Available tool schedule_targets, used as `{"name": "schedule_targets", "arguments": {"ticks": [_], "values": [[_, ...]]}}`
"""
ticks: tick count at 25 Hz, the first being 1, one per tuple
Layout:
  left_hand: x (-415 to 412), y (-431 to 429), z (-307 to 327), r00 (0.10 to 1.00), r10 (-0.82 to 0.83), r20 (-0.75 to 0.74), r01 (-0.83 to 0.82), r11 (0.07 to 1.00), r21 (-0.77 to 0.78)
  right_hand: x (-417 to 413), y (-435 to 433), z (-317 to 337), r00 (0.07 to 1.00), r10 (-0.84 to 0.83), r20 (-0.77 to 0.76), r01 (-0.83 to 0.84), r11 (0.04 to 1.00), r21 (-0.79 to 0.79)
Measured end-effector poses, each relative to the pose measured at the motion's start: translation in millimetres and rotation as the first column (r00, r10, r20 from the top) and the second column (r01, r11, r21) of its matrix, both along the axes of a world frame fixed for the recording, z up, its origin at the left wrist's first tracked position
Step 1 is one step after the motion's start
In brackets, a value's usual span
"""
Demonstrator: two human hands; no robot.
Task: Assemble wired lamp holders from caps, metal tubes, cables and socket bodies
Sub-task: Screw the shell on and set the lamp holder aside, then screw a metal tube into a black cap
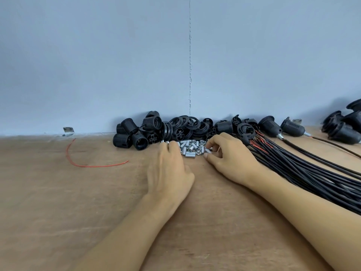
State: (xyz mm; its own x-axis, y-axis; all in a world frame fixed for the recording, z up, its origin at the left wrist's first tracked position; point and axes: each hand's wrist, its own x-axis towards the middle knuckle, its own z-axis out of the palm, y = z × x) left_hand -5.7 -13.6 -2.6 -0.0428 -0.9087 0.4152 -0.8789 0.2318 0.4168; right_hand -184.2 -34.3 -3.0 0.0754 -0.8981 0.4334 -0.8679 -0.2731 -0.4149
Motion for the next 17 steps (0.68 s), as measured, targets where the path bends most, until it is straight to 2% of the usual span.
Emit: {"name": "schedule_targets", "arguments": {"ticks": [4, 9, 14, 17], "values": [[1.8, -6.1, -1.8, 0.998, 0.064, 0.023, -0.066, 0.994, 0.082, 2.4, -0.3, -1.8, 0.988, 0.079, -0.136, -0.079, 0.997, 0.006], [1.2, -8.3, -4.4, 0.998, 0.035, 0.059, -0.038, 0.998, 0.054, 3.4, 0.7, -0.1, 0.975, 0.107, -0.196, -0.102, 0.994, 0.039], [1.2, -4.4, -5.1, 0.999, -0.048, -0.006, 0.048, 0.997, -0.054, 3.9, 4.5, 1.0, 0.980, 0.130, -0.154, -0.128, 0.991, 0.025], [2.6, -4.8, -5.4, 0.988, -0.122, -0.092, 0.114, 0.990, -0.085, 1.9, 5.2, 3.6, 0.986, 0.165, 0.016, -0.164, 0.986, -0.030]]}}
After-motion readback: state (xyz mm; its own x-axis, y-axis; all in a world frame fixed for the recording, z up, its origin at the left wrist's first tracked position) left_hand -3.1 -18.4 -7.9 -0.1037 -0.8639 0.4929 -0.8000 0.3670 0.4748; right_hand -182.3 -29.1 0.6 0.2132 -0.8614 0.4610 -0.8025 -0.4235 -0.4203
